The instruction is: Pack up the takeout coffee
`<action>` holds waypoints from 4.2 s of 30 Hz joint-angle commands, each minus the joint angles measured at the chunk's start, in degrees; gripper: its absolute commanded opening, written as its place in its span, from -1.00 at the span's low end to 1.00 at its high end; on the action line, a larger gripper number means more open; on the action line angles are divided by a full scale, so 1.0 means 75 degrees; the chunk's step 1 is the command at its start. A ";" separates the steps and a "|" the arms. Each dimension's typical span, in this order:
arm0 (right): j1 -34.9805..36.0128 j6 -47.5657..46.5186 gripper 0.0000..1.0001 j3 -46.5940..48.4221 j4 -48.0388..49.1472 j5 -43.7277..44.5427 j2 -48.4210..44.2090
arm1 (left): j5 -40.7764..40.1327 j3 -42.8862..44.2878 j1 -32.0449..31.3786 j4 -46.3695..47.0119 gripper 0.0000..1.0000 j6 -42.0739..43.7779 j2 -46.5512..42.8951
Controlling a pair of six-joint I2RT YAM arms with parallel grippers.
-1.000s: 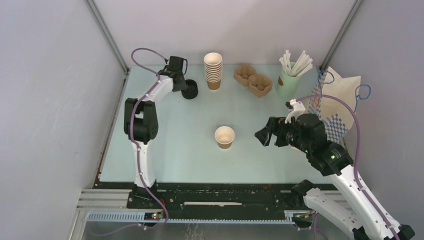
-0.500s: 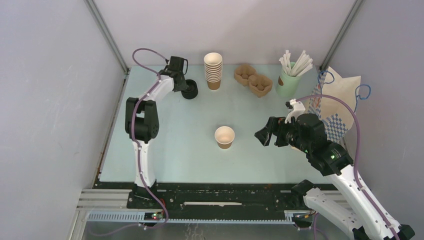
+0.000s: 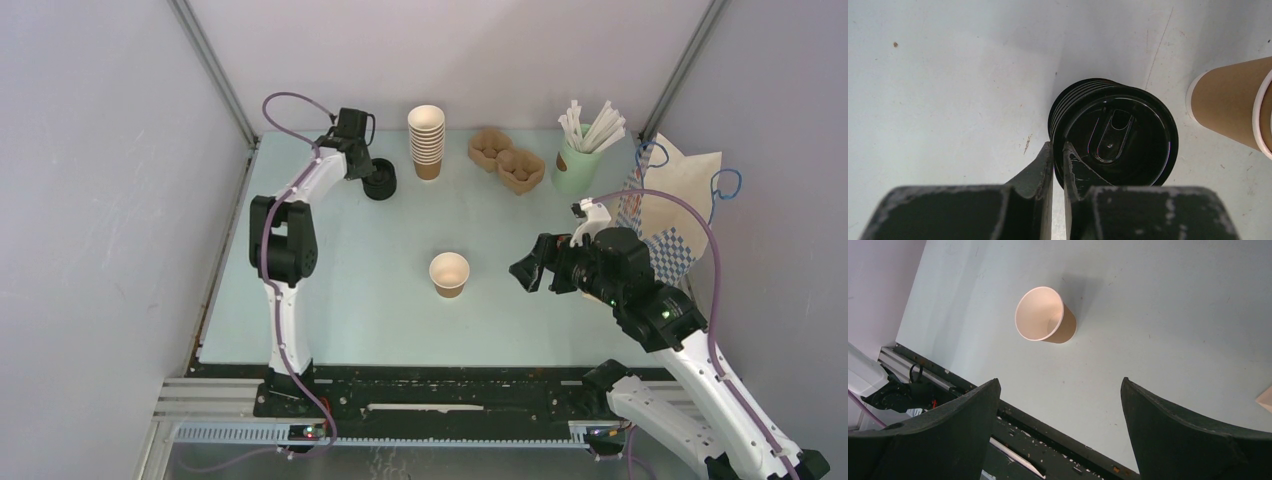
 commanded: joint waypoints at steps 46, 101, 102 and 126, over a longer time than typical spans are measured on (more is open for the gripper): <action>0.0688 0.0350 0.91 0.0906 0.3499 -0.0570 0.3369 | 0.0091 0.0937 0.0171 -0.0526 -0.94 0.0087 -0.0032; 0.0225 0.5625 0.51 0.6895 0.8693 -0.1144 1.3604 | 0.0719 0.1493 0.0359 -0.0864 -0.99 0.0176 0.0429; 0.0225 0.5626 0.52 0.6997 0.8595 -0.1134 1.3662 | 0.0740 0.1521 0.0359 -0.0874 -0.99 0.0175 0.0442; 0.0143 0.5521 0.49 0.7283 0.7923 -0.1343 1.3717 | 0.0785 0.1657 0.0359 -0.1064 -1.00 0.0187 0.0056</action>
